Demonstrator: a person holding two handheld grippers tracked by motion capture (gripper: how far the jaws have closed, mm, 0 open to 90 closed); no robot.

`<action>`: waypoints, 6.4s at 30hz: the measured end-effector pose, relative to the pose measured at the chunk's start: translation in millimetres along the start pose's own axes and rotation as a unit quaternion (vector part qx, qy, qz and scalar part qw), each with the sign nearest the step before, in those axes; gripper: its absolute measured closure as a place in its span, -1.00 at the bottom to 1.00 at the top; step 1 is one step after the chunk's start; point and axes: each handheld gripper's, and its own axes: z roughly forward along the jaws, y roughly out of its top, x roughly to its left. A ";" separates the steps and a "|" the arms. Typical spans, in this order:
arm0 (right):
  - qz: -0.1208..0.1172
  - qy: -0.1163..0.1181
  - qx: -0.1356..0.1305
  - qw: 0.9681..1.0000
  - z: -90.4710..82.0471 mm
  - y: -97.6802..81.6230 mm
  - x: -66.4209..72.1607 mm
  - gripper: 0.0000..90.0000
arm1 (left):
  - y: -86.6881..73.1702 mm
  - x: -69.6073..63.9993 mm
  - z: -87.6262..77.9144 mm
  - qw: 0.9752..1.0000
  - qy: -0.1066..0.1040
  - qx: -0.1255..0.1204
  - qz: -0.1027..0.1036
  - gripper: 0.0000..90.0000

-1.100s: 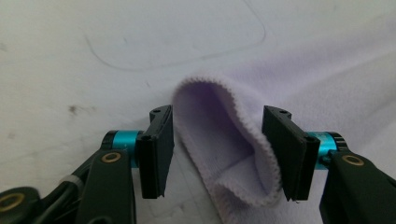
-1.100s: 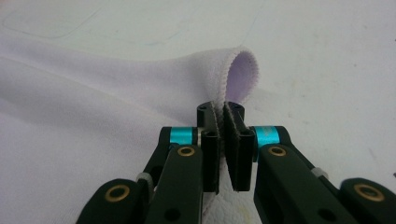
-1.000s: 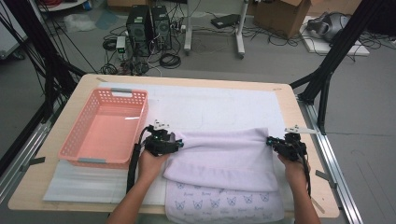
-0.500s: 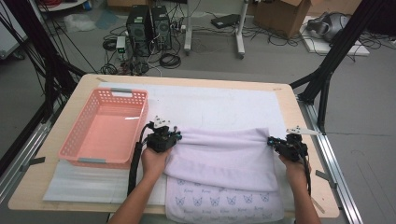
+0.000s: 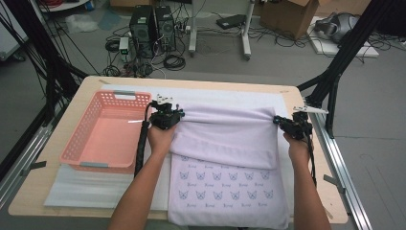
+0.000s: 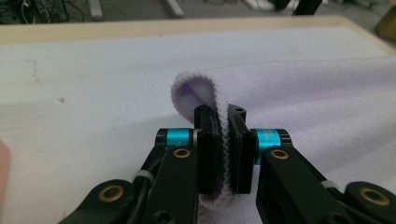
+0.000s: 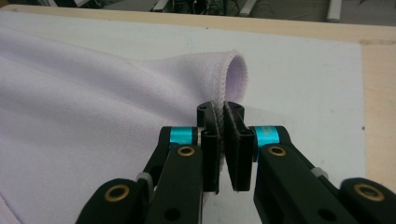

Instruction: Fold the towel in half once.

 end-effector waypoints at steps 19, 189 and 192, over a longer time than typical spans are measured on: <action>0.027 0.011 0.010 1.000 -21.9 -5.2 -2.4 0.39 | -25.0 -15.8 -19.6 0.997 -0.065 -0.004 0.043 0.38; -0.001 0.025 0.089 0.996 -92.4 -120.2 45.8 0.94 | -109.5 -28.5 -84.4 0.994 -0.073 0.077 0.018 0.92; 0.010 0.031 0.089 0.995 -99.7 -123.7 44.4 0.95 | -112.8 -24.6 -91.4 0.993 -0.086 0.080 -0.002 0.92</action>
